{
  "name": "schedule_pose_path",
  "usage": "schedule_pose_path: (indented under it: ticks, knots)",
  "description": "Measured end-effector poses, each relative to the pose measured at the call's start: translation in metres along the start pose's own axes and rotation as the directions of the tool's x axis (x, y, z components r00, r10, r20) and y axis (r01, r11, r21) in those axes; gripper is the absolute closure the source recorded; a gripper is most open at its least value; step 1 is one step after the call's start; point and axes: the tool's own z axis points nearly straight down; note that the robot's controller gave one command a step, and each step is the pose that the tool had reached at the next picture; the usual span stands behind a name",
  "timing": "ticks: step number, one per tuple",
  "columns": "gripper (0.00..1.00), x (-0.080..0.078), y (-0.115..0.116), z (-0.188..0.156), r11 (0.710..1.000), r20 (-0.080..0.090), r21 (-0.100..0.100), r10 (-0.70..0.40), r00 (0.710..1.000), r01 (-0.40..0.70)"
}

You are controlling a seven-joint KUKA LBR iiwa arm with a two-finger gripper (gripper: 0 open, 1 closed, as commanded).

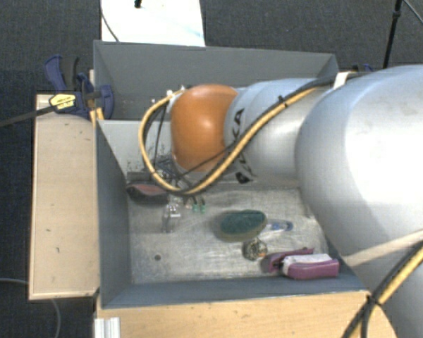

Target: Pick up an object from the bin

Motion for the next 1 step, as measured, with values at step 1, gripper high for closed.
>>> schedule_pose_path:
  ticks: [1]
  knots:
    - [1.00, 0.0012, 0.0001, -0.0017, 1.000, -0.004, 0.001, 0.005, 1.000, -0.005]
